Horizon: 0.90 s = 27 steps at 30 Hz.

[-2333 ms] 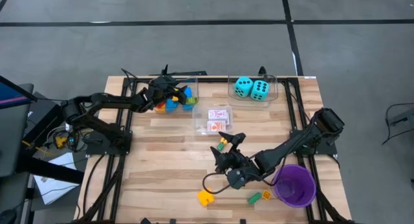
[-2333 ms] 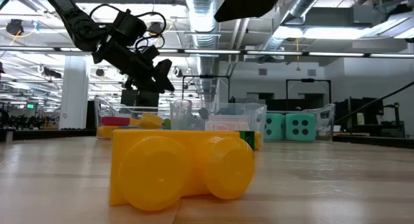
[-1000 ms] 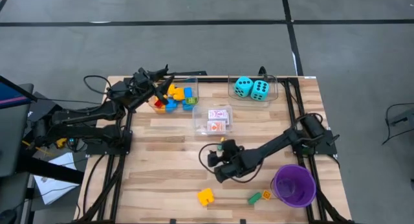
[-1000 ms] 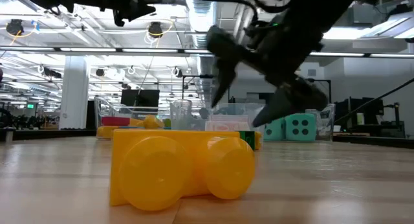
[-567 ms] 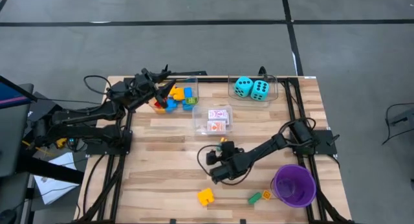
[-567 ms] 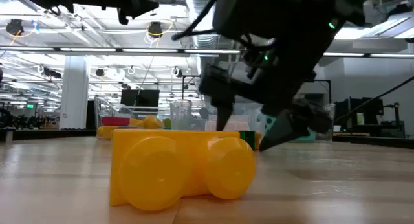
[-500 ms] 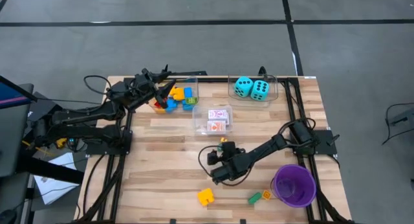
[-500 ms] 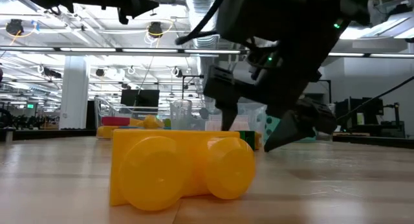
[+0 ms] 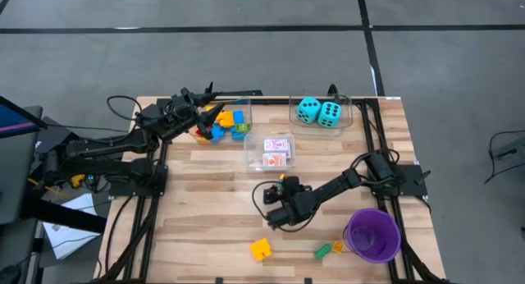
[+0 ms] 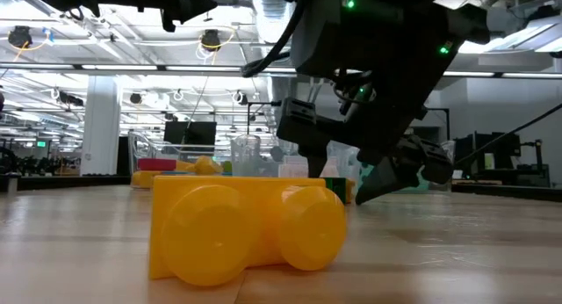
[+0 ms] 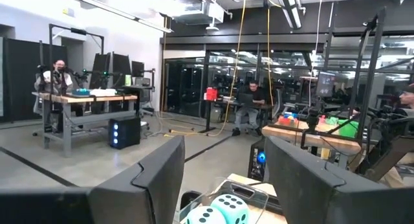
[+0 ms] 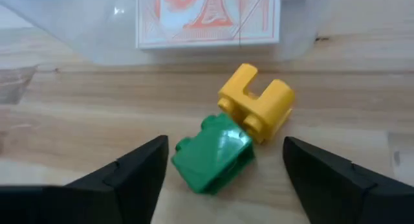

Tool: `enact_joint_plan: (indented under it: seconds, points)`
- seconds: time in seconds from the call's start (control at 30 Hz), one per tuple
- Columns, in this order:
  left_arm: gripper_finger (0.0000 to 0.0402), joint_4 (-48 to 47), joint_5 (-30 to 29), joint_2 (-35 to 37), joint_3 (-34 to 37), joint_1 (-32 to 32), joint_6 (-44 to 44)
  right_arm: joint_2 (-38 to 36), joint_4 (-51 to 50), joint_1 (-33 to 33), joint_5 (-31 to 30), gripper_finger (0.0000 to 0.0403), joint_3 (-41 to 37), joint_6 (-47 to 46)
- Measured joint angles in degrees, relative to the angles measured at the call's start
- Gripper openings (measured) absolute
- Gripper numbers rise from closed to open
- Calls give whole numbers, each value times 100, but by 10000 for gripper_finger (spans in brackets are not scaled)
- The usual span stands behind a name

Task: Pick & Place Toys
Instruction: Put the green game piece into the top left transparent bin

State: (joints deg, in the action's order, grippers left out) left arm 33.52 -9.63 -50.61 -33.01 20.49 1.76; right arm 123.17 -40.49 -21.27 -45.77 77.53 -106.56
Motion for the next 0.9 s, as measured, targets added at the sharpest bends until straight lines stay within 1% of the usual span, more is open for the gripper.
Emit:
enact_joint_plan:
  seconds: [0.2,0.5,0.6,0.77,0.9]
  points:
    - [209,-2,0,0,0,0,0,4,-15,49,-60,241,-2,0]
    - [209,-2,-2,0,0,2,0,2,68,-131,-91,140,-2,0]
    - [209,-2,-4,0,0,2,0,2,145,-224,-105,122,-2,0]
    - [209,-7,6,0,0,4,0,-1,210,-433,-51,106,61,9]
    - [209,-24,290,0,0,4,-1,-7,90,-633,-297,89,310,358]
